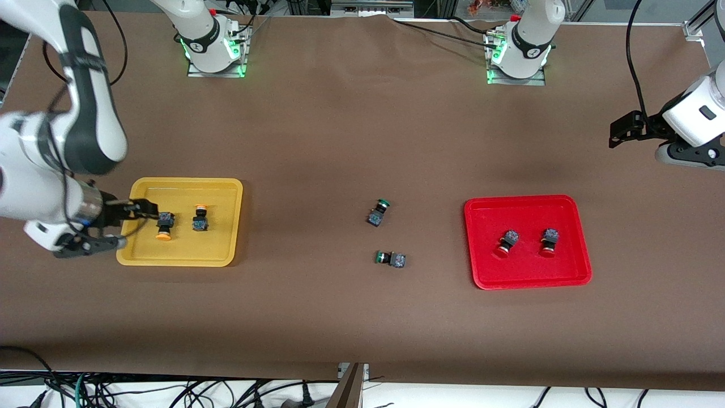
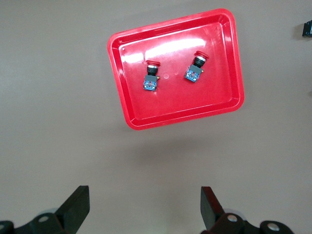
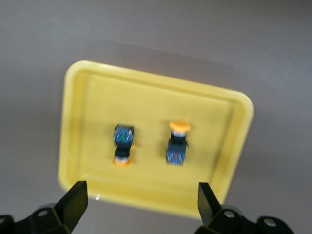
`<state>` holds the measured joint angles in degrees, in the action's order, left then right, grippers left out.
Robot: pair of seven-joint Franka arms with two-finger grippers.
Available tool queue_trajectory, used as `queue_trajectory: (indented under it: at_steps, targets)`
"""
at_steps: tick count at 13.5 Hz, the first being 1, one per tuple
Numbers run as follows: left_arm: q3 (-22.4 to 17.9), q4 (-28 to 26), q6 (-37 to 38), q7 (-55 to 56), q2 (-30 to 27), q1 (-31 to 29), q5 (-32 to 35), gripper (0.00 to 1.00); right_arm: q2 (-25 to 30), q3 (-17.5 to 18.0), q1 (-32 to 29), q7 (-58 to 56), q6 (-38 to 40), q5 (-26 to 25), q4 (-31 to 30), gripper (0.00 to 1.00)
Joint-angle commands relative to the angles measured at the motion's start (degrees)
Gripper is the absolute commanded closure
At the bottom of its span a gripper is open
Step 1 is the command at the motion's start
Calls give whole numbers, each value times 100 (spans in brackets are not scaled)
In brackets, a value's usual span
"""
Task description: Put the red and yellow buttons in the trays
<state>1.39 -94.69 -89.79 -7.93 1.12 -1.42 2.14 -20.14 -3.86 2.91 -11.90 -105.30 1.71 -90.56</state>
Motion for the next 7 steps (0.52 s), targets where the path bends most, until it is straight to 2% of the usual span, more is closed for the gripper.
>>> queue_trajectory:
  at_steps: [1, 3, 4, 7]
  targets:
    - [-78, -14, 41, 29, -33, 54, -118, 0, 790, 43, -1, -84, 317, -56, -181, 0]
    - [-78, 56, 41, 46, -16, 63, -109, 0, 1177, 34, -1, -120, 964, -275, -51, 0]
    - [-69, 65, 41, 46, 2, 63, -100, 0, 1231, 25, -1, -120, 1142, -276, 281, 0]
    - [-78, 83, 41, 37, 20, 63, -100, 0, 1381, -45, 8, -111, 1266, -372, 504, 0]
